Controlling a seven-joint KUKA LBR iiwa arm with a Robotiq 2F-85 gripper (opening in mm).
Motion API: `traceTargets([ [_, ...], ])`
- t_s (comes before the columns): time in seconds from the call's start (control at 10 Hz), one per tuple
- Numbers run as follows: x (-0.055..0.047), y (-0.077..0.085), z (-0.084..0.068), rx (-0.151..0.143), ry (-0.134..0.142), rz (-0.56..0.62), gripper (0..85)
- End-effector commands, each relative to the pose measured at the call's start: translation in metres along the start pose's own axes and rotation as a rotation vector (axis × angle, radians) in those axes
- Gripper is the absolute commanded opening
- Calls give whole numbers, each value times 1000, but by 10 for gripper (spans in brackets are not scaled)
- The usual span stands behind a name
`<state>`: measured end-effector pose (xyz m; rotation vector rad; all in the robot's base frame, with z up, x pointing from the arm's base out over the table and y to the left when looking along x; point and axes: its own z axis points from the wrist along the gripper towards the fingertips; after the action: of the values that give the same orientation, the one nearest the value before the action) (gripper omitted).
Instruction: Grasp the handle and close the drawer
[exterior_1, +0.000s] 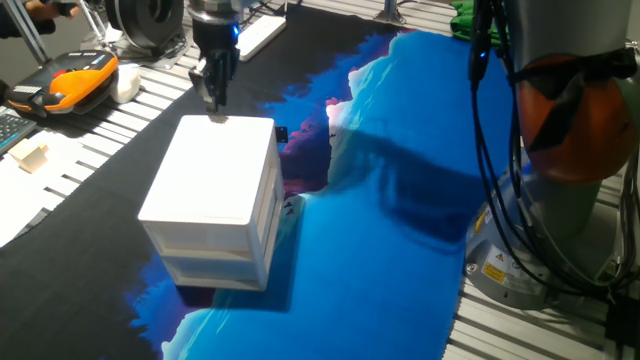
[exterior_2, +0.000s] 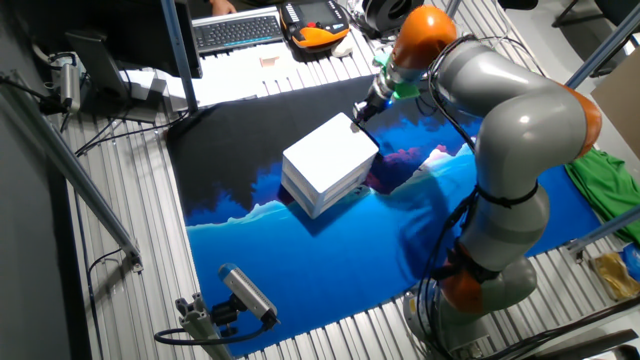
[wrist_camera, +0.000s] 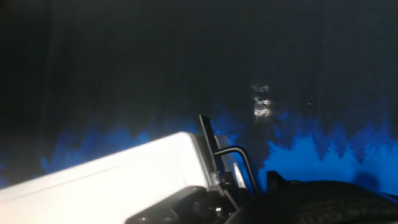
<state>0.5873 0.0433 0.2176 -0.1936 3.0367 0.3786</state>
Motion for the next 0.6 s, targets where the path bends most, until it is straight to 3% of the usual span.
traceTargets([
  [0.0,-4,-6,-6,-13,19,-15,0],
  [0.3,-14,-26,-28,64,18,-24,0],
  [0.4,-17,-33,-35,115,23,-28,0],
  [0.5,-18,-40,-39,203,27,-70,0],
])
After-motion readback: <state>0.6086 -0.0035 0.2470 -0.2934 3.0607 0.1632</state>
